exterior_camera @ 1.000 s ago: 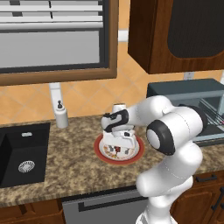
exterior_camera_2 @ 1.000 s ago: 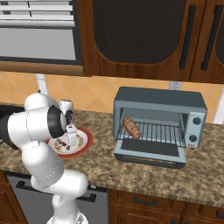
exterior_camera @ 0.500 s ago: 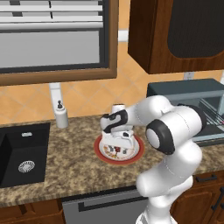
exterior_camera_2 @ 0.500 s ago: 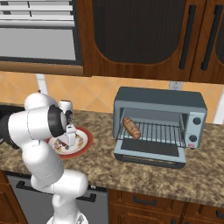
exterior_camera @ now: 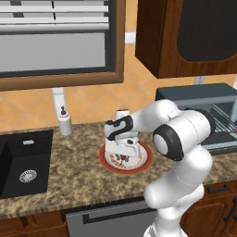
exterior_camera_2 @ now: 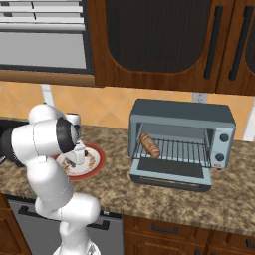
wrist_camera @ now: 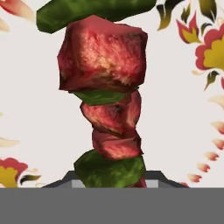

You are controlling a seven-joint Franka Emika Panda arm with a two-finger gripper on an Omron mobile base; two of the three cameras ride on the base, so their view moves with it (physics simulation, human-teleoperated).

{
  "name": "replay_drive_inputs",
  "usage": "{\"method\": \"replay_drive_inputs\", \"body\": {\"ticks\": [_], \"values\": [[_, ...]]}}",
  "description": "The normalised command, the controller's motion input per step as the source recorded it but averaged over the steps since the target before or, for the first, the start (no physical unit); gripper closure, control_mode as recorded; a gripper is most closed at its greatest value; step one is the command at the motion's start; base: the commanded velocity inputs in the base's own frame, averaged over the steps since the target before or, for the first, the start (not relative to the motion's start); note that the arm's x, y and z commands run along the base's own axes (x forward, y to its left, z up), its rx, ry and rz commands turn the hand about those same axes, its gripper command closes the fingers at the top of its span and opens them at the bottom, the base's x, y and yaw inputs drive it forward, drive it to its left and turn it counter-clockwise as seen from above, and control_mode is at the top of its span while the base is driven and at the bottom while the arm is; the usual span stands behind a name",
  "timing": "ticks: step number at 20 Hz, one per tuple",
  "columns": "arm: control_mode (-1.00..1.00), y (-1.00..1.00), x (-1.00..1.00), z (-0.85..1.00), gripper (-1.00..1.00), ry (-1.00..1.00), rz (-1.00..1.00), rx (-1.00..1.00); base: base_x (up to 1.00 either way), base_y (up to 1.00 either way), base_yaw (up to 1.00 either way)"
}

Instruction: Pick up the kebab skewer and baguette bread, and place them inside the toaster oven. Close the toaster oven door and start by setting the timer.

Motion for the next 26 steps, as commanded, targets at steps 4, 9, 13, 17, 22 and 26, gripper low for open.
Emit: {"method": "replay_drive_inputs", "body": {"ticks": [4, 9, 13, 17, 22, 26], "values": [[-1.00, 0.00, -0.21, 0.00, 1.00, 0.00, 0.00, 0.00, 0.00, 0.00, 0.00], [-1.00, -0.18, -0.46, 0.38, 1.00, 0.00, 0.00, 0.00, 0.00, 0.00, 0.00], [-1.00, -0.63, -0.65, 0.92, 1.00, -0.01, 0.00, 0.00, 0.00, 0.00, 0.00], [-1.00, -0.95, -0.87, 0.80, 1.00, -0.03, 0.02, 0.00, 0.00, 0.00, 0.00], [-1.00, -1.00, -0.72, 0.70, 1.00, -0.03, 0.11, 0.00, 0.00, 0.00, 0.00], [-1.00, -1.00, -0.74, 0.59, 1.00, -0.01, 0.15, 0.00, 0.00, 0.00, 0.00]]}}
